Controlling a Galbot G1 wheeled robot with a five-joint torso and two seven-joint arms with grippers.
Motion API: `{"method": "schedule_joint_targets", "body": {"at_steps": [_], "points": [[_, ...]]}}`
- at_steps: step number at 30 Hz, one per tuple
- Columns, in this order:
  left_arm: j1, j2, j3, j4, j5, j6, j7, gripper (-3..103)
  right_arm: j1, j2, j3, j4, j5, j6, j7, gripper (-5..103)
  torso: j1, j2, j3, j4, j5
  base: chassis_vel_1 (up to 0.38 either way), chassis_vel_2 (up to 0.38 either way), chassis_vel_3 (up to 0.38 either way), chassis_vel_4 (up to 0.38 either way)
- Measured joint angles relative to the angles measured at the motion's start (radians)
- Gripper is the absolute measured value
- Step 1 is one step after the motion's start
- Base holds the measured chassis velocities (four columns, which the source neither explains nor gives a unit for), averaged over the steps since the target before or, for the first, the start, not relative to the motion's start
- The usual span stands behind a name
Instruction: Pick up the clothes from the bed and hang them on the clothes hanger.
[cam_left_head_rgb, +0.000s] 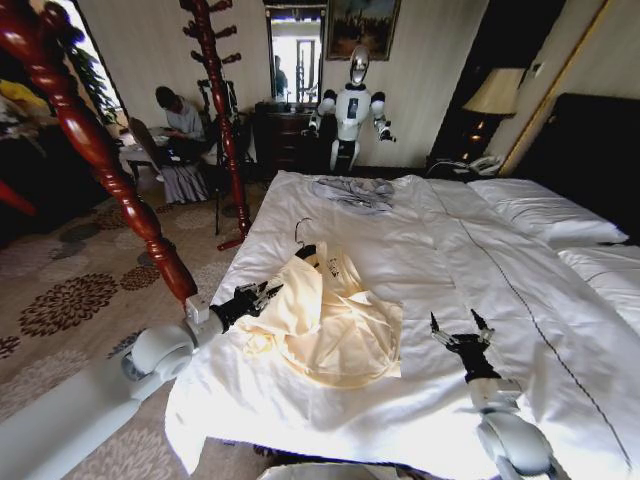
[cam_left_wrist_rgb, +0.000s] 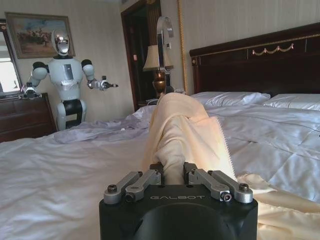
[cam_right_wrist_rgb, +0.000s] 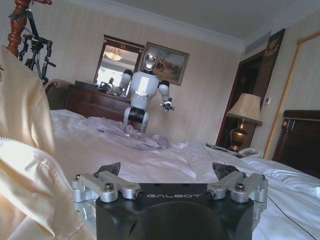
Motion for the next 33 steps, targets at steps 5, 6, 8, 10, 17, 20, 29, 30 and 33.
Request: {"method": "schedule_joint_targets", "body": {"at_steps": [5,6,8,10,17,20,29,30,33], "points": [[0.014,-0.002,-0.005,-0.014,0.019,-0.005,-0.003,18,-0.041,0.058,0.025,0.012,-0.005,0.021,-0.010,100,0.000,0.000,0.000,-0.0002,0.0001,0.000,0.000,0.000,0.000],[0.019,-0.004,-0.008,-0.018,0.020,-0.005,-0.005,18,-0.042,0.061,0.026,0.013,-0.005,0.022,-0.011,100,0.000,0.000,0.000,0.0002,0.0001,0.000,0.000,0.000,0.000],[0.023,-0.005,-0.011,-0.020,0.020,-0.005,-0.008,18,-0.042,0.062,0.026,0.013,-0.005,0.022,-0.011,100,0.000,0.000,0.000,0.0004,0.0001,0.000,0.000,0.000,0.000],[0.035,-0.011,-0.018,-0.027,0.016,-0.005,-0.019,18,-0.042,0.061,0.026,0.013,-0.005,0.022,-0.011,100,0.000,0.000,0.000,0.0002,0.0002,0.000,0.000,0.000,0.000],[0.060,-0.012,-0.074,-0.070,-0.026,-0.002,-0.061,18,-0.038,0.059,0.023,0.013,-0.004,0.022,-0.010,100,0.000,0.000,0.000,0.0002,0.0001,0.000,0.000,0.000,0.000],[0.054,-0.004,-0.111,-0.090,-0.065,0.008,-0.095,18,-0.038,0.058,0.022,0.012,-0.004,0.022,-0.010,100,0.000,0.000,0.000,0.0003,0.0001,0.000,0.000,0.000,0.000],[-0.079,0.030,-0.135,-0.125,-0.151,0.038,-0.280,3,-0.036,0.056,0.020,0.012,-0.003,0.020,-0.009,100,0.000,0.000,0.000,0.0000,0.0002,0.000,0.000,0.000,0.000],[-0.093,0.038,-0.135,-0.126,-0.161,0.040,-0.284,3,-0.036,0.056,0.020,0.011,-0.003,0.019,-0.009,100,0.000,0.000,0.000,0.0000,0.0002,0.000,0.000,0.000,0.000],[-0.118,0.062,-0.135,-0.126,-0.182,0.044,-0.284,0,-0.035,0.056,0.020,0.011,-0.003,0.019,-0.009,100,0.000,0.000,0.000,0.0000,0.0004,0.000,0.000,0.000,0.000]]}}
